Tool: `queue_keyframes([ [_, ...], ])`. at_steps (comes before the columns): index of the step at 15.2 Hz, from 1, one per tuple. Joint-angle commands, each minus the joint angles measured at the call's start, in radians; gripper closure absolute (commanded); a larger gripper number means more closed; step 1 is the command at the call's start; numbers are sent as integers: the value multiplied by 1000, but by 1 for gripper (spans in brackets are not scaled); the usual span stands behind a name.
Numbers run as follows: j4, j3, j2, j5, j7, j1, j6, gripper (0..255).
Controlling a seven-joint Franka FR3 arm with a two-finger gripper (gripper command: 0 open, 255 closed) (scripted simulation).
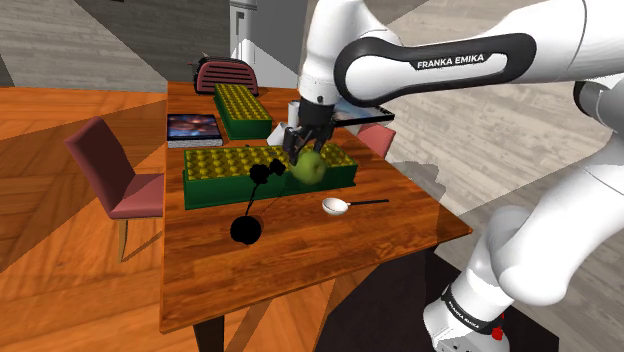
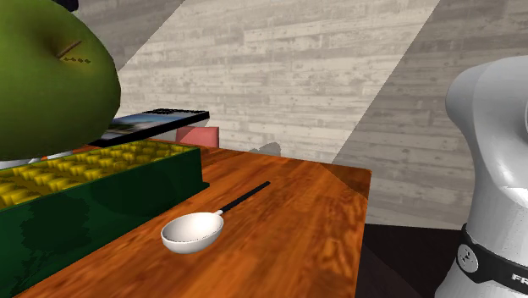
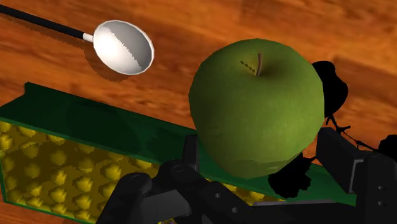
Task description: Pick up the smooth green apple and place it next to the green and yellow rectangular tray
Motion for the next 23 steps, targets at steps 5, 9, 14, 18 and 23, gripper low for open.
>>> queue_keyframes([
  [5,24,54,41,-5,92,33,6,255],
  [9,-21,55,50,-9,100,32,59,255],
  [14,-73,57,65,-17,112,32,125,255],
  [18,-110,58,82,-25,123,31,177,255],
  [23,-152,60,107,-38,139,30,243,255],
])
